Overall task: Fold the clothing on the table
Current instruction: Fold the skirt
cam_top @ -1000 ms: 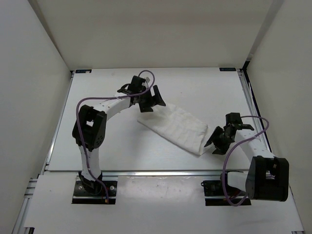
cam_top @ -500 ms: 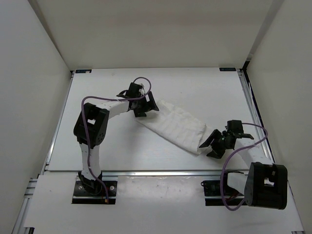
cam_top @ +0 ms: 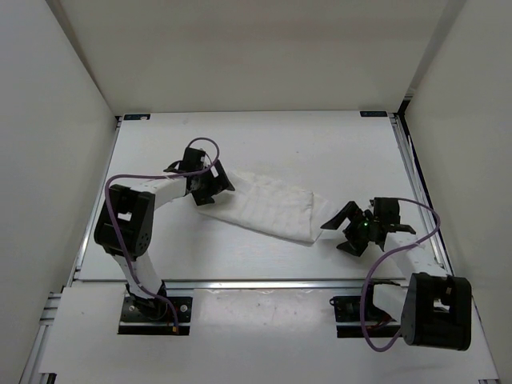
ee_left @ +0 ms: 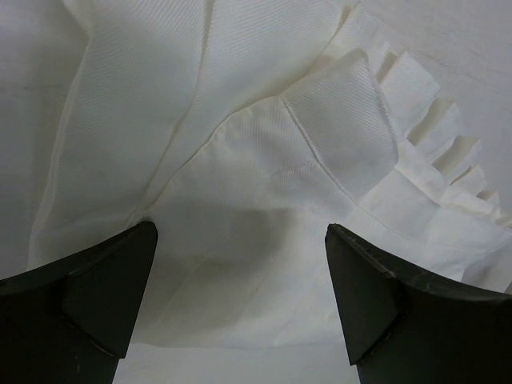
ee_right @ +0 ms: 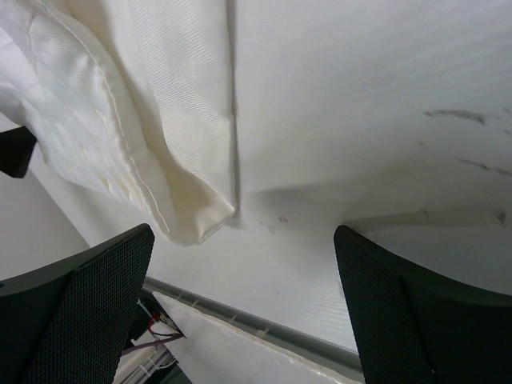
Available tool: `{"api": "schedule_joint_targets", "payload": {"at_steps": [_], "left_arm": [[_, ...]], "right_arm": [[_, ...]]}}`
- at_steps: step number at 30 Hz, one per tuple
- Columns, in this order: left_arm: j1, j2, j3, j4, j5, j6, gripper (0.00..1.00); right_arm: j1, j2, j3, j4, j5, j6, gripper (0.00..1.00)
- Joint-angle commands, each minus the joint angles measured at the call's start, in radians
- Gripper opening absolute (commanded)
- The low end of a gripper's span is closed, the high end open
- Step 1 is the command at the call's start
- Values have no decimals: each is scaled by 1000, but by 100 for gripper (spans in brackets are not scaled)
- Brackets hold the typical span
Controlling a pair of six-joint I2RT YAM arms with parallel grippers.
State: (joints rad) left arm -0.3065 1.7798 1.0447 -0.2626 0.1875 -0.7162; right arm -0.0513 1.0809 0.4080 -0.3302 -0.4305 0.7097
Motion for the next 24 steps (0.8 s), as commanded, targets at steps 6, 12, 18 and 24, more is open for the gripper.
{"api": "schedule_joint_targets", "payload": {"at_steps": [6,12,18,24], "left_arm": [[-9,-31,-61,-67,-26,21,99],[-23,-23,-26,-81,-28,32,99],[-11,-39,-28,-84,-42,40,98],[15,-59,-44,-83,-51,46,99]], "right_arm": [[90,198,60,174,9,-1,98],[142,396,225,184,38,-72,96],[197,550,340,140,105,-88,82],[269,593,405,85,156,-111,0]]}}
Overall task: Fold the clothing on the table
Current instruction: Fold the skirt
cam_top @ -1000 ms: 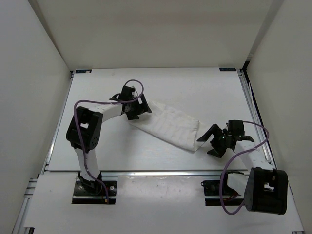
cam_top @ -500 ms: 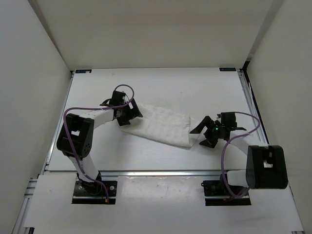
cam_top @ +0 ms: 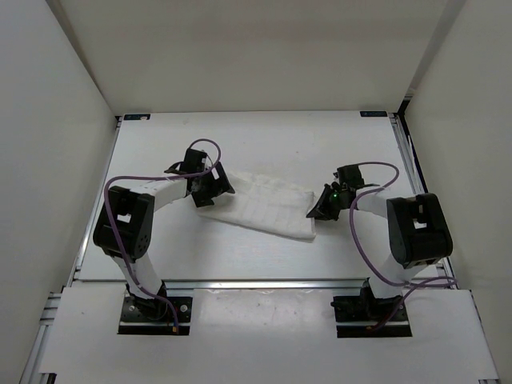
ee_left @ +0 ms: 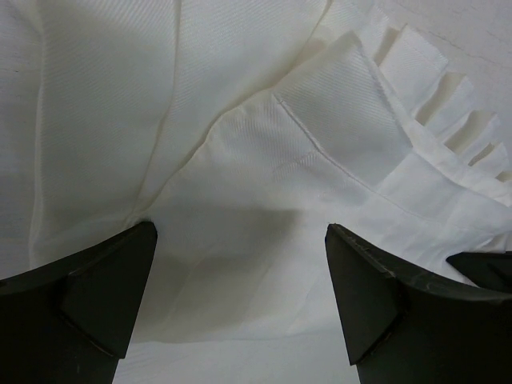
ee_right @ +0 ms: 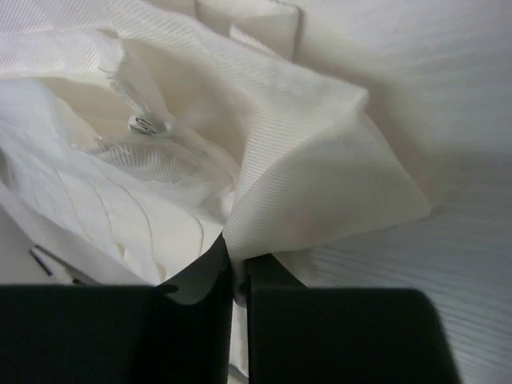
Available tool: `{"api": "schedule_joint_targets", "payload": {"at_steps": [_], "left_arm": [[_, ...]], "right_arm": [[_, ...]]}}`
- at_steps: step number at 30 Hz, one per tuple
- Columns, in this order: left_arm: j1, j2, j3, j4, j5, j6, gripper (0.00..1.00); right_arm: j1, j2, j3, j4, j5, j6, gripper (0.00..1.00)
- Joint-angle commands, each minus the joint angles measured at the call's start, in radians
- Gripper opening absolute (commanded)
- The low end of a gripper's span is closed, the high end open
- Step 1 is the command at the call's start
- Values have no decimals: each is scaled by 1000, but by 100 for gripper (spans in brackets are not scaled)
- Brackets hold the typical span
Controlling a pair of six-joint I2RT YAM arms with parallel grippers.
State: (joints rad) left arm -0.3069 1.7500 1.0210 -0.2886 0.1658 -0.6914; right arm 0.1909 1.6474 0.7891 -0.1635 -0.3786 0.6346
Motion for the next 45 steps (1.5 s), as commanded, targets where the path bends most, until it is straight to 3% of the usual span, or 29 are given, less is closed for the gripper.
{"api": "schedule_joint_targets", "payload": {"at_steps": [1,13,16,25,33,39,45], "left_arm": [[22,-35,-22,-57,-22,15,99],[-69,-18,-7,-38,3,3,99],[-104,-12,7,-37,8,-3,98],[-173,3,7,-26,5,-14,99],[-173,2,4,-34,-9,-10,99],[-166,-15,-9,-24,-17,-6,99],[-156,-14,-16,-23,-22,-2,99]], "right_arm": [[41,22,30,-97,119,-41,0],[-148,-172,-133,-208,123,-139,0],[-110,-215,-104,-263,136,-167,0],[62,-204,276,-468,242,-179,0],[163,3,590,-481,118,-165,0],[280,146,757,-464,3,-162,0],[305,248,858,-403,-112,-116,0]]}}
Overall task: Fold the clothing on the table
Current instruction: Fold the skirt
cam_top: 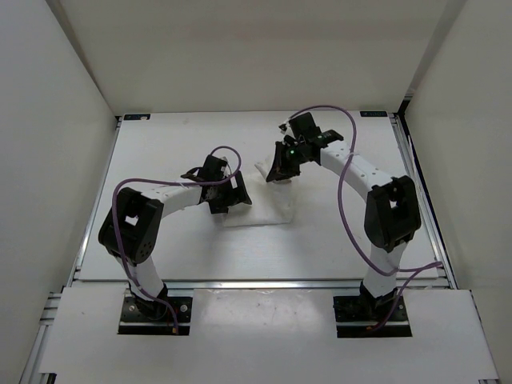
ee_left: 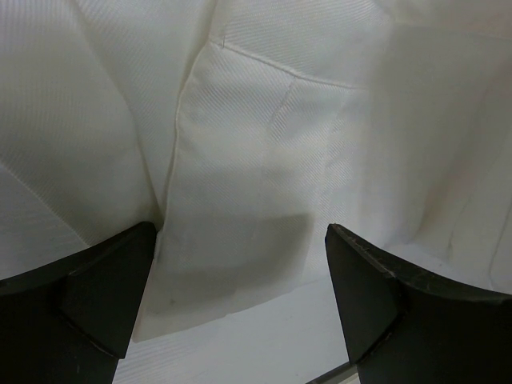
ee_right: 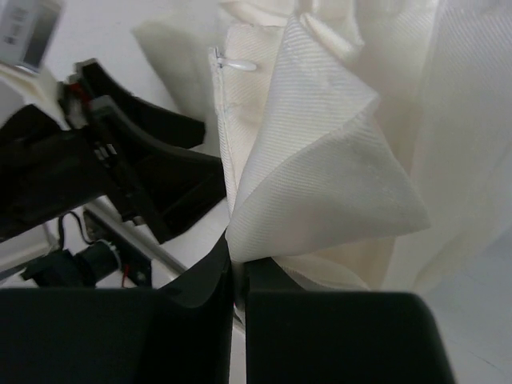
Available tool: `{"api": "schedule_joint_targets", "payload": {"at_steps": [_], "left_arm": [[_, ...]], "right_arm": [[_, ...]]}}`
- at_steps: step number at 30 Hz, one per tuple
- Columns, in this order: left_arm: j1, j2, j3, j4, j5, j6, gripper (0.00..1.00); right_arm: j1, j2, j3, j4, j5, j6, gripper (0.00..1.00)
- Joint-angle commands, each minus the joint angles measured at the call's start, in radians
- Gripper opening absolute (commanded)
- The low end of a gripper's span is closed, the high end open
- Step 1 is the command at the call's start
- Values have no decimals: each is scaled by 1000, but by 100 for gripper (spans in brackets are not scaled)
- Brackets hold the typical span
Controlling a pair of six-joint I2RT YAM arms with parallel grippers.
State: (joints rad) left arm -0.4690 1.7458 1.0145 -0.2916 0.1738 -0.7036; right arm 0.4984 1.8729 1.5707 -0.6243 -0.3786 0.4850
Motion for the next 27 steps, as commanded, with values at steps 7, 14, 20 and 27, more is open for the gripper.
{"api": "schedule_joint_targets", "payload": {"at_steps": [7,14,20,27], "left_arm": [[23,-17,-25,-23,-31,7,99],[47,-32,-36,-32,-28,15,98],[56,-42,-36,-40,-39,19,99],[75,-61,-44,-44,-39,27,99]], "right_arm": [[5,121,141,168,-259,125,0],[6,175,104,307,-397,228,0],[15,213,31,504,-529,363,0],[19,253,-20,675,-594,469,21]]}}
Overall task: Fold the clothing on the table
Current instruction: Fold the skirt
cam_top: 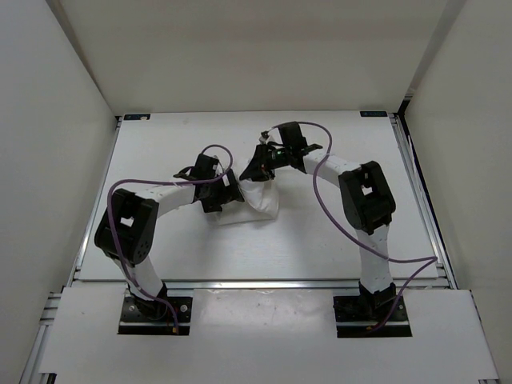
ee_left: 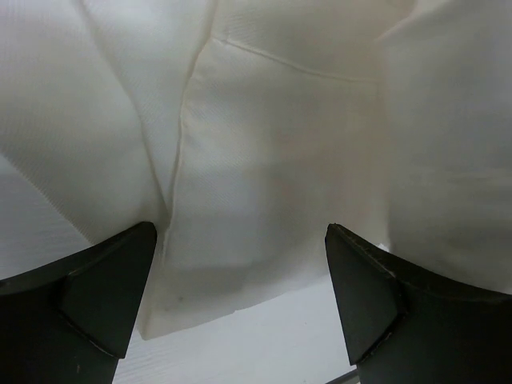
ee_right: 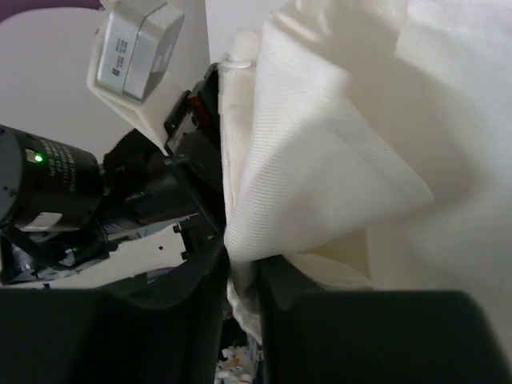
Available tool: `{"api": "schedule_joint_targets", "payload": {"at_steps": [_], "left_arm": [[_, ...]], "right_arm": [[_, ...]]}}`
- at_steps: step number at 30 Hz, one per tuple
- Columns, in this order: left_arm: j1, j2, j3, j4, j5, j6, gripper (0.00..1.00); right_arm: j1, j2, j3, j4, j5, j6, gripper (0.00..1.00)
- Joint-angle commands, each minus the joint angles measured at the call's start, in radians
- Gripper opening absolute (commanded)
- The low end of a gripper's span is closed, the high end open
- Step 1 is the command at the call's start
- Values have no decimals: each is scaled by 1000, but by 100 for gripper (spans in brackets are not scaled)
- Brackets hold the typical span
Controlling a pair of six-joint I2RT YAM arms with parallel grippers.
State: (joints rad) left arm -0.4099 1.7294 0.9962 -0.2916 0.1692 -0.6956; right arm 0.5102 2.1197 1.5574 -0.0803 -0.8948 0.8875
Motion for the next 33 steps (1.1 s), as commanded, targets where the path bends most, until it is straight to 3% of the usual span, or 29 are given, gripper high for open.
{"api": "schedule_joint_targets", "payload": {"at_steps": [1,2,3,5,14,18,20,25,27,29,33], "left_arm": [[17,-47,-28,-49,-37,21,99],[16,-54,-24,-53,-40,22,99],[22,-65,-24,-61,-48,24,99],[36,-80,-18,-89,-69,34,98],[180,-191,102,-202,-76,82,98],[203,-220,185,-245,-88,107,98],[203,-223,211,-258,-80,113,99],[139,-226,196,-231,-19,68,98],[87,-226,190,-219,-7,44,99],[36,-225,168,-199,3,1,99],[-75,-206,179,-185,-11,-57,99]], "right_arm": [[7,9,-5,126,-64,56,28],[8,16,19,90,-47,29,54],[7,17,35,47,-29,-10,73],[2,-3,39,19,-10,-33,87],[-39,-69,-57,299,-76,94,87],[-68,-87,-50,563,-137,264,86],[-93,-110,-31,599,-144,304,86],[-131,-231,9,-12,93,-127,84],[-141,-257,-9,-175,204,-239,84],[-145,-276,-48,-301,328,-333,84],[-137,-345,-120,-397,496,-427,82]]}}
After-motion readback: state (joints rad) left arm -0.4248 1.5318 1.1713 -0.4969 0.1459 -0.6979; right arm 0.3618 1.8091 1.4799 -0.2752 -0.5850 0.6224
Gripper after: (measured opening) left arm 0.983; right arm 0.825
